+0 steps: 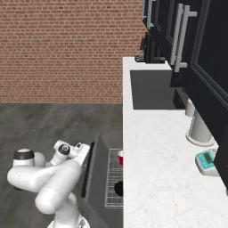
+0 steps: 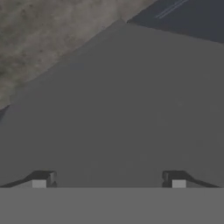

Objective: Pick up the cup and bowl from the counter, place them in the dishwasher, and close the dishwasher door.

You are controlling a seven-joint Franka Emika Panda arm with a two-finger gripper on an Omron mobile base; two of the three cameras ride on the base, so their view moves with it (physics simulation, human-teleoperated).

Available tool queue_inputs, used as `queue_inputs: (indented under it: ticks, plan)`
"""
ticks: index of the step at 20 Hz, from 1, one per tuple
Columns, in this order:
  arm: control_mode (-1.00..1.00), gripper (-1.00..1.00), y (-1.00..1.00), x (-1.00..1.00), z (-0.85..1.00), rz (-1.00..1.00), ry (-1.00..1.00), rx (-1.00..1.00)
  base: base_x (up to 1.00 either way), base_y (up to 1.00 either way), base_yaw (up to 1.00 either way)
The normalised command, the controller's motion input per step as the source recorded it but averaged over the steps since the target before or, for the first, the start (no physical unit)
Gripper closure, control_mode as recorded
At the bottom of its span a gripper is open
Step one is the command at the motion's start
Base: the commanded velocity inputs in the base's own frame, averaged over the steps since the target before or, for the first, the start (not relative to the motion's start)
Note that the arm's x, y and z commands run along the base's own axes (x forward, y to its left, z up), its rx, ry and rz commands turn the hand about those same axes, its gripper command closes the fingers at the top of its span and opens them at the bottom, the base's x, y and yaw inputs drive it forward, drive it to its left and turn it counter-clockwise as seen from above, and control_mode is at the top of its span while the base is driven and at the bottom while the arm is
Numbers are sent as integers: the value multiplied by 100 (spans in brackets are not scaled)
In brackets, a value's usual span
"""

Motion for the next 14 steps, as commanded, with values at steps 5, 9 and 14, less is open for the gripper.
queue_inputs:
  ticks: [5,9,14]
  plan:
    - [-100,-100,-100,0,-21,-16,-10,-22,0,0,0]
    - [-100,-100,-100,0,-22,-15,-10,-19,0,0,0]
    - [-100,-100,-100,0,-18,-14,-10,-16,0,0,0]
